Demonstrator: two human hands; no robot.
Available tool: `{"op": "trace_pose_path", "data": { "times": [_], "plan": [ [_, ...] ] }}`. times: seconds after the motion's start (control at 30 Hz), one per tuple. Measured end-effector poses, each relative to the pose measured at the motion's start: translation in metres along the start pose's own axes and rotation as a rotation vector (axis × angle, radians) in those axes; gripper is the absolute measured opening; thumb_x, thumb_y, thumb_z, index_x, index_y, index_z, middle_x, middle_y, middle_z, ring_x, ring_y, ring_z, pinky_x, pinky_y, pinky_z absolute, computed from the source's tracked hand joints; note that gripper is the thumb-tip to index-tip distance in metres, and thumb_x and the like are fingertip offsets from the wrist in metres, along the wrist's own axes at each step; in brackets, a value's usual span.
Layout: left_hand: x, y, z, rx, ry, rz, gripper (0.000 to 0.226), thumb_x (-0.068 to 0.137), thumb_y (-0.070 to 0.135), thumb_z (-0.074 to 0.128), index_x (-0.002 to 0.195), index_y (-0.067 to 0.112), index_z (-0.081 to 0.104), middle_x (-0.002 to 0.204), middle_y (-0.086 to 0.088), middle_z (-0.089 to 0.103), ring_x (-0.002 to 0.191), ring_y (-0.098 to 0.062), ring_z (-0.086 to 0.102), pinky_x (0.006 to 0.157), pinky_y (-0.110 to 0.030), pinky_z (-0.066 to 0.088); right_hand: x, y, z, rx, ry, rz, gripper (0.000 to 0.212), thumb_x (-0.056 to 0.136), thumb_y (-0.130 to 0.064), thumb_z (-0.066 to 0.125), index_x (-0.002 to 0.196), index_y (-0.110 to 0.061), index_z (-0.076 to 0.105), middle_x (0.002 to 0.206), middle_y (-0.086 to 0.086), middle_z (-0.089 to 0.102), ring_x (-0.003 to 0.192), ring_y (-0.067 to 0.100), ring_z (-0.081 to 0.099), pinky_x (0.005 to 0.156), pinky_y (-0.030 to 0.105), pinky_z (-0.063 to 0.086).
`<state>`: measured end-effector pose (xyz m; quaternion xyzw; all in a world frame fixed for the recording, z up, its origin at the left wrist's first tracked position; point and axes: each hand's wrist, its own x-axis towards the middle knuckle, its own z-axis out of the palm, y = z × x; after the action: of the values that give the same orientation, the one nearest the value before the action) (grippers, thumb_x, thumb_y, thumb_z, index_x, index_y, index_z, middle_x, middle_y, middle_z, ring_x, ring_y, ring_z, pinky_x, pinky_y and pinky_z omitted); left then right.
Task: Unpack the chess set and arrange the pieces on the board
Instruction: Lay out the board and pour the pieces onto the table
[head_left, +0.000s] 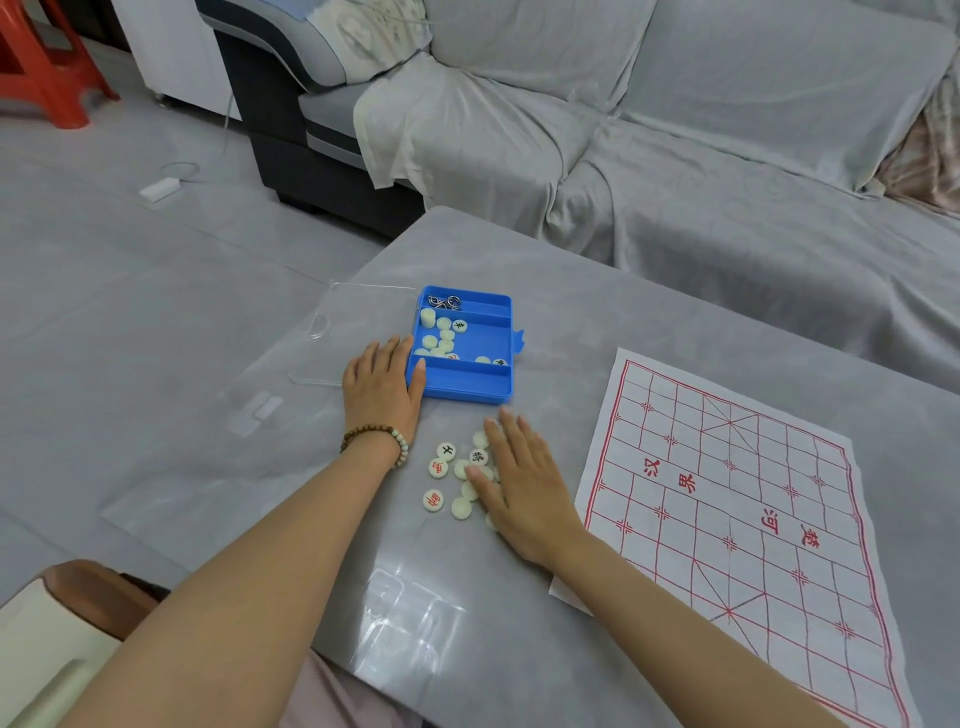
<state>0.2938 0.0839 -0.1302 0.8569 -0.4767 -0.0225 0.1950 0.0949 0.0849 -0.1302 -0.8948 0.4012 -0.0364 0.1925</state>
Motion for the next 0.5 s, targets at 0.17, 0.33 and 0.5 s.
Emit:
{"op": "trace_pose_path", "data": {
  "times": [0.17, 0.33, 0.5],
  "plan": [
    [0.001, -0.001, 0.001, 0.002, -0.003, -0.005, 0.050, 0.099, 0.039, 0.021, 0.144, 0.020, 0.025, 0.150, 0.000, 0.028, 0.139, -0.020, 0.019, 0.113, -0.036, 0.013, 0.009, -0.017, -0.015, 0.044, 0.064, -0.143, 0.072, 0.087, -0.065, 0.012, 0.148, -0.026, 0.016, 0.157, -0.007, 0.007, 0.144, 0.008, 0.000, 0.113, 0.019, -0.005],
    [0.003, -0.001, 0.003, -0.045, 0.024, -0.017, 0.047, 0.099, 0.035, 0.019, 0.143, 0.020, 0.029, 0.149, 0.002, 0.031, 0.139, -0.017, 0.020, 0.112, -0.032, 0.013, 0.091, -0.027, -0.051, 0.190, 0.208, -0.059, 0.049, 0.098, -0.038, 0.039, 0.140, -0.014, 0.035, 0.148, -0.001, 0.033, 0.136, 0.014, 0.030, 0.106, 0.024, 0.027],
    [0.002, -0.003, 0.001, -0.234, 0.060, -0.063, 0.046, 0.100, 0.035, 0.018, 0.139, 0.021, 0.037, 0.146, 0.004, 0.037, 0.138, -0.013, 0.023, 0.112, -0.029, 0.014, 0.170, -0.037, -0.039, 0.150, 0.055, 0.197, 0.050, 0.096, -0.041, 0.040, 0.124, 0.000, 0.043, 0.129, 0.016, 0.045, 0.118, 0.029, 0.041, 0.096, 0.036, 0.035]
  ]
}}
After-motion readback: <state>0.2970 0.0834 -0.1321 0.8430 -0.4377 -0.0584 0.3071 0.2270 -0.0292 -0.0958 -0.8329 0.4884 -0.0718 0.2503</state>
